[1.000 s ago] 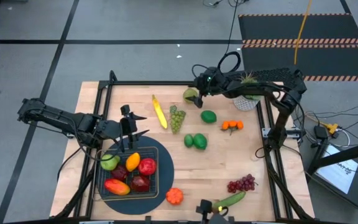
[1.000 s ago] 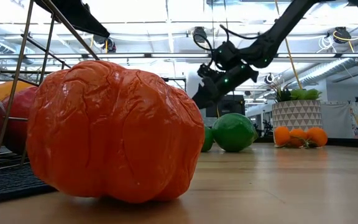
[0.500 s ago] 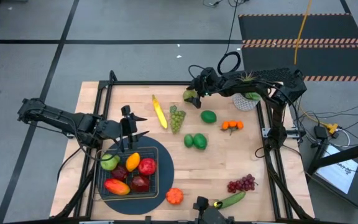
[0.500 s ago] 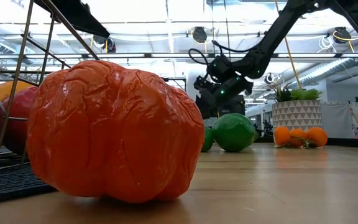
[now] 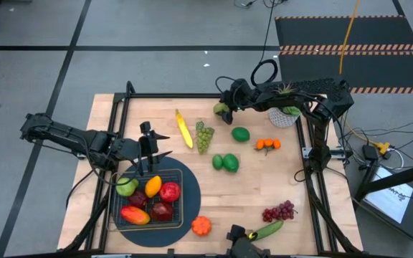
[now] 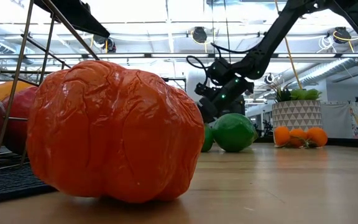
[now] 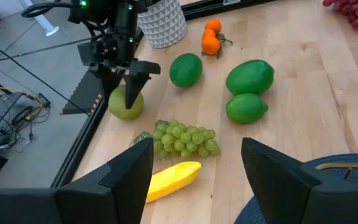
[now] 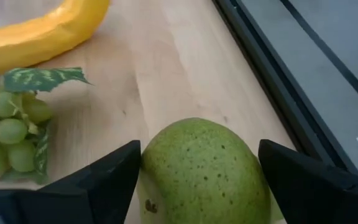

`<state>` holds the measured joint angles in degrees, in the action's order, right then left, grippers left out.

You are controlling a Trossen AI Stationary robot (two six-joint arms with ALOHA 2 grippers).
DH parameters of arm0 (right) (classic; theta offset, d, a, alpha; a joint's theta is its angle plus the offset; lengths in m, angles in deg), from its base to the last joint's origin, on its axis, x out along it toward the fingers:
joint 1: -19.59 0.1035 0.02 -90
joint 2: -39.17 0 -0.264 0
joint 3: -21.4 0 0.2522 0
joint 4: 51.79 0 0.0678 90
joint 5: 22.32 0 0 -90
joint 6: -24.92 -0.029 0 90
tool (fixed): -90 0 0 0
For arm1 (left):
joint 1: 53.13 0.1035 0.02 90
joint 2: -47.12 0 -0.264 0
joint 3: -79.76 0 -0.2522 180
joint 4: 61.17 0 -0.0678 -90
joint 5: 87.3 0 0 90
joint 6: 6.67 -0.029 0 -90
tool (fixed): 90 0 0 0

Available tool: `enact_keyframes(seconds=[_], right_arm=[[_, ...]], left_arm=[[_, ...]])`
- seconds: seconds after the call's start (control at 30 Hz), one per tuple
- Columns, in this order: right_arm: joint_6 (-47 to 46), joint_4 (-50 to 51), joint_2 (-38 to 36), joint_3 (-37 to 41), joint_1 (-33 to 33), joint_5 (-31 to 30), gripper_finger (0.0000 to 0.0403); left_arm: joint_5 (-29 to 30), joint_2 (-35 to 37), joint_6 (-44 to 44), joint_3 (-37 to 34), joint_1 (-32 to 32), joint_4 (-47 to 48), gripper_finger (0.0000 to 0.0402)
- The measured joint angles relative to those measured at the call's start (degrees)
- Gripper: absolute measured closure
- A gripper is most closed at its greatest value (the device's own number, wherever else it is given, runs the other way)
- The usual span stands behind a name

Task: Build produce basket
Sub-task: Put the pear into the gold wire basket

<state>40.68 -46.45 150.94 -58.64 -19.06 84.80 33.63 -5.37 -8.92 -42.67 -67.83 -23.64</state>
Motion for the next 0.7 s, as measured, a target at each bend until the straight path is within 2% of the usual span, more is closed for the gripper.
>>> enact_keyframes(seconds=[0.7], right_arm=[[0.25,0.41,-0.02,-0.02,1.64,-0.69,0.0095]], left_arm=[[0.02,0.00,-0.04,0.00,-0.02,-0.09,0.0158]])
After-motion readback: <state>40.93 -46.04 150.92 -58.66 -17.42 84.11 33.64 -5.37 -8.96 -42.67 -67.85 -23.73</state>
